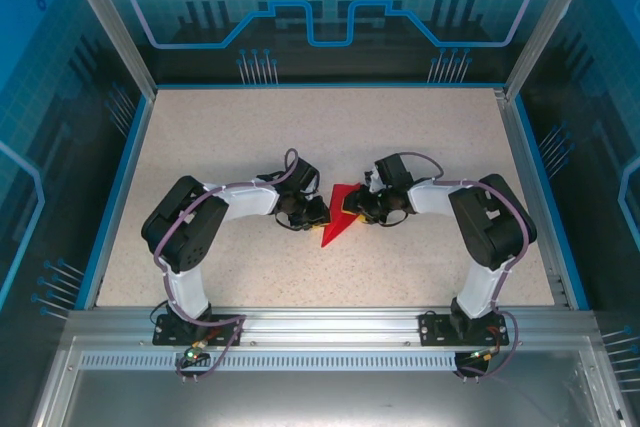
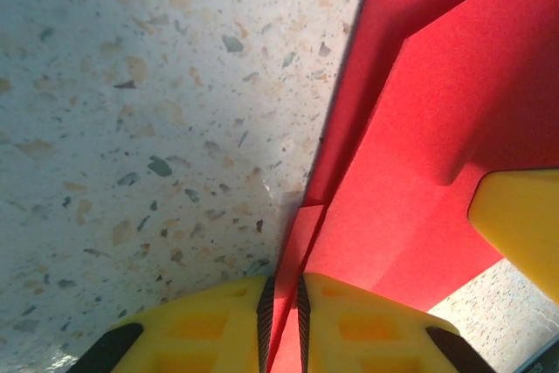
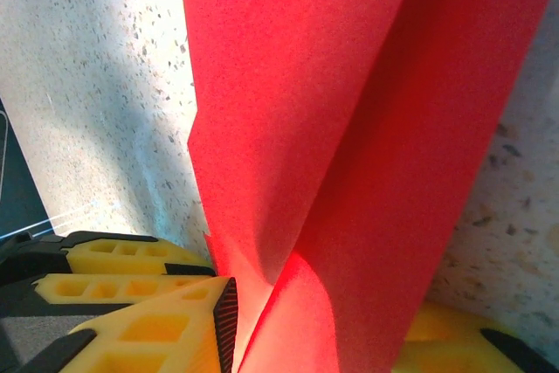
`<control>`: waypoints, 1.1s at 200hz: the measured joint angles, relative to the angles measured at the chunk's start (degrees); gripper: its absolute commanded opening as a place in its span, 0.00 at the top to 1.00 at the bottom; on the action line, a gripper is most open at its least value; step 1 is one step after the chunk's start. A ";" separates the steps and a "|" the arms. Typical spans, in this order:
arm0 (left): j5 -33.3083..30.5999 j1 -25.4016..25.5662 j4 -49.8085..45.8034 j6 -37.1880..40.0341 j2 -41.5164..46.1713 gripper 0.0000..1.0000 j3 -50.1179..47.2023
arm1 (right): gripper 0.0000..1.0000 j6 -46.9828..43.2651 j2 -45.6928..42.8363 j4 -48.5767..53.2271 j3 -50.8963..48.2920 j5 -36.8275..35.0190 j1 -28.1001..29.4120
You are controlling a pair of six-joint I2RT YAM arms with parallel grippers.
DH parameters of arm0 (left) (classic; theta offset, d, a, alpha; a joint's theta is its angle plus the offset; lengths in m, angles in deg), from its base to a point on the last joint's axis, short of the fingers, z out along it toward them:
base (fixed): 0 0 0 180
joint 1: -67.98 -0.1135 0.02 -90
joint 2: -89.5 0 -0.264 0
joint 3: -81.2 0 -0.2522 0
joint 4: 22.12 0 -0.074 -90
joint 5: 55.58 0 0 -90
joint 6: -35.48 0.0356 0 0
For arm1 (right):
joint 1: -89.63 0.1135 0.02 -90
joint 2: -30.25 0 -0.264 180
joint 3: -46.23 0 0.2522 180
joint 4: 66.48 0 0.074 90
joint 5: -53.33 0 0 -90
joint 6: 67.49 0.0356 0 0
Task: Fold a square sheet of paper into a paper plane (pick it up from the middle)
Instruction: Turn over the paper at the center of the table.
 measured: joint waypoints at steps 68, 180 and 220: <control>0.13 -0.07 0.98 -0.33 0.48 0.80 -0.81 | 0.81 -1.01 1.97 -0.48 3.04 -0.09 0.92; -8.70 -0.07 1.99 -0.31 16.68 0.72 -7.30 | 0.92 -14.40 -6.93 21.46 12.55 -12.33 1.18; -13.53 -0.07 1.77 -0.33 20.46 0.72 -8.96 | 0.90 -18.51 -9.31 34.21 18.67 -24.65 3.23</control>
